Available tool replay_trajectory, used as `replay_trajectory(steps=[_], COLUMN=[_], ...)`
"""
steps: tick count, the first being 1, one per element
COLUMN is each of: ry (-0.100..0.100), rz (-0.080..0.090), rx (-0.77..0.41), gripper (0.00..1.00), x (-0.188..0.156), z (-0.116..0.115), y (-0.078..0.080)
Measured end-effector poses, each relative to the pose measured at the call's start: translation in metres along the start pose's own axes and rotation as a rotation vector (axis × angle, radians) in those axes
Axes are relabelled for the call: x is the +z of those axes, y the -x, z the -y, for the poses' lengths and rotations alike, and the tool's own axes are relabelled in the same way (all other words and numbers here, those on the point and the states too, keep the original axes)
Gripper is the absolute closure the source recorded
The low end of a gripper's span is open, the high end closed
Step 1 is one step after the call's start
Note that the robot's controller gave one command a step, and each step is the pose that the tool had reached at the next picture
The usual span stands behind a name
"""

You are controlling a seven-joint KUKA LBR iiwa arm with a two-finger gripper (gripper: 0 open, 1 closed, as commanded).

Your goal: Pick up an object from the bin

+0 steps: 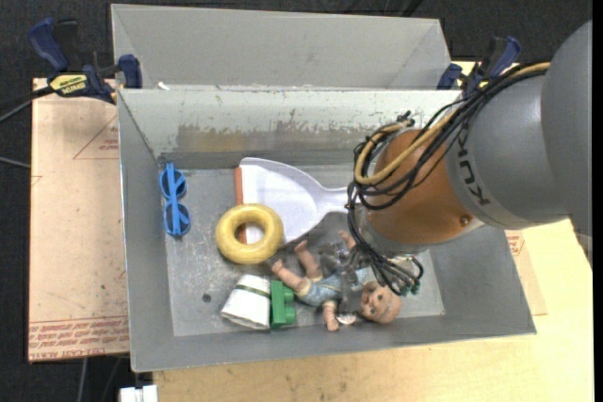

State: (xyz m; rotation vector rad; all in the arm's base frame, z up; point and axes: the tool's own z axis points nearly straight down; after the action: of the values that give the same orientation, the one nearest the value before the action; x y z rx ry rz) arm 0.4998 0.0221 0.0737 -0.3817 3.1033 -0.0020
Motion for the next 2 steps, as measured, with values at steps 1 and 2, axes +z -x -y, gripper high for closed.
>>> replay_trajectory(steps=[1,2], ry=[0.001,0.003], rz=[-0.004,-0.009], rx=[0.0,0.0], gripper=[1.0,1.0], x=[-0.005,-0.025], z=[0.0,-0.001], y=[-0.001,-0.003])
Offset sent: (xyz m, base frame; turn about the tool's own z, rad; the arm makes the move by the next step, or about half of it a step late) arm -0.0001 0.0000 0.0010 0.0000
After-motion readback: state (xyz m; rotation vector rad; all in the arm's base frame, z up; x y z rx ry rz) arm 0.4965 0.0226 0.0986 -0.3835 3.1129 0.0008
